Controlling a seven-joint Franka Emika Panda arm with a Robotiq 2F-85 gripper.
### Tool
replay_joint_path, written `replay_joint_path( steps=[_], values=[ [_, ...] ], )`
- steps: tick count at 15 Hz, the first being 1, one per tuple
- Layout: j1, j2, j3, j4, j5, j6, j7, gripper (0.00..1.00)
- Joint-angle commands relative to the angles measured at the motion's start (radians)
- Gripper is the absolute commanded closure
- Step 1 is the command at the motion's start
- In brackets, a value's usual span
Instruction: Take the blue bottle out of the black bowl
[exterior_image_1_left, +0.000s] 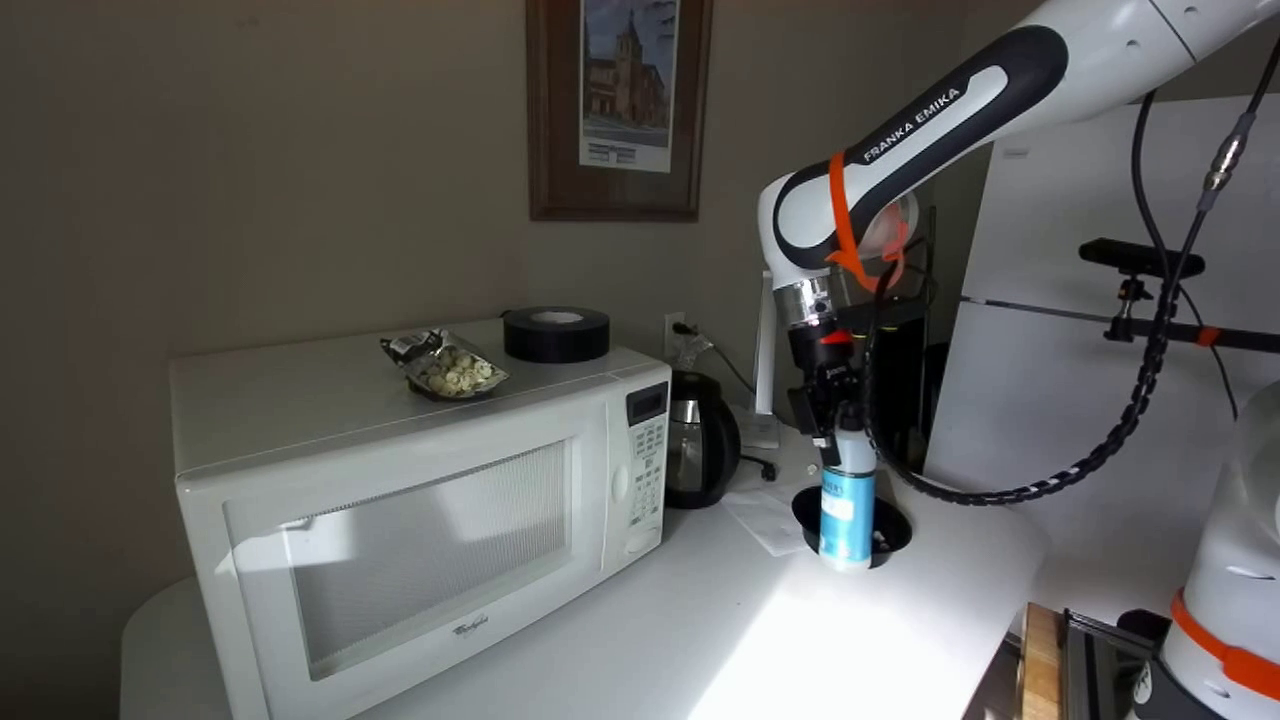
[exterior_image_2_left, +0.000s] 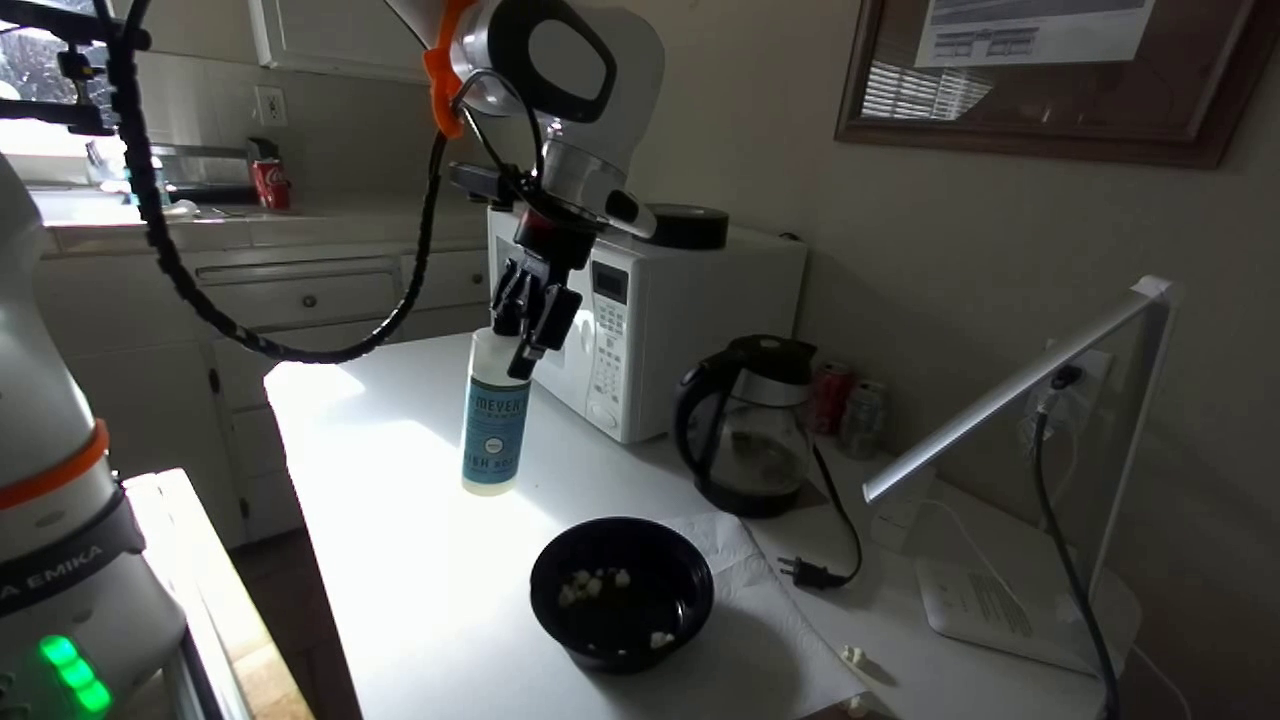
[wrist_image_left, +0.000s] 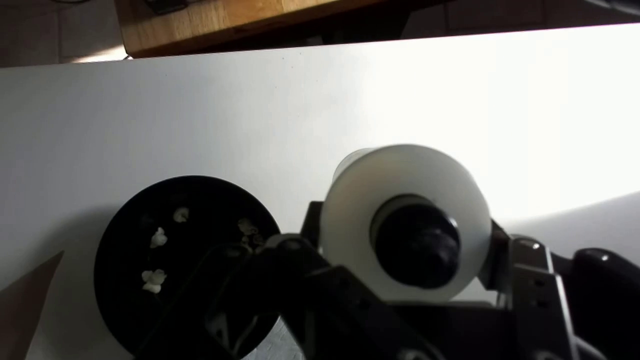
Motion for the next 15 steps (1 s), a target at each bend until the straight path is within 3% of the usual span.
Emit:
replay_joint_path(
  steps=[1, 2, 9, 15],
  values=[
    [0.002, 0.000, -0.005, 0.002, -0.001, -0.002, -0.004, 0.33],
    [0.002, 0.000, -0.006, 0.002, -0.002, -0.002, -0.007, 0.58],
    [0.018, 0.058, 0.006, -0.032, 0.065, 0.254, 0.042, 0.58],
    [0.017, 0.177, 0.010, 0.004, 0.052, 0.362, 0.124, 0.58]
  ],
)
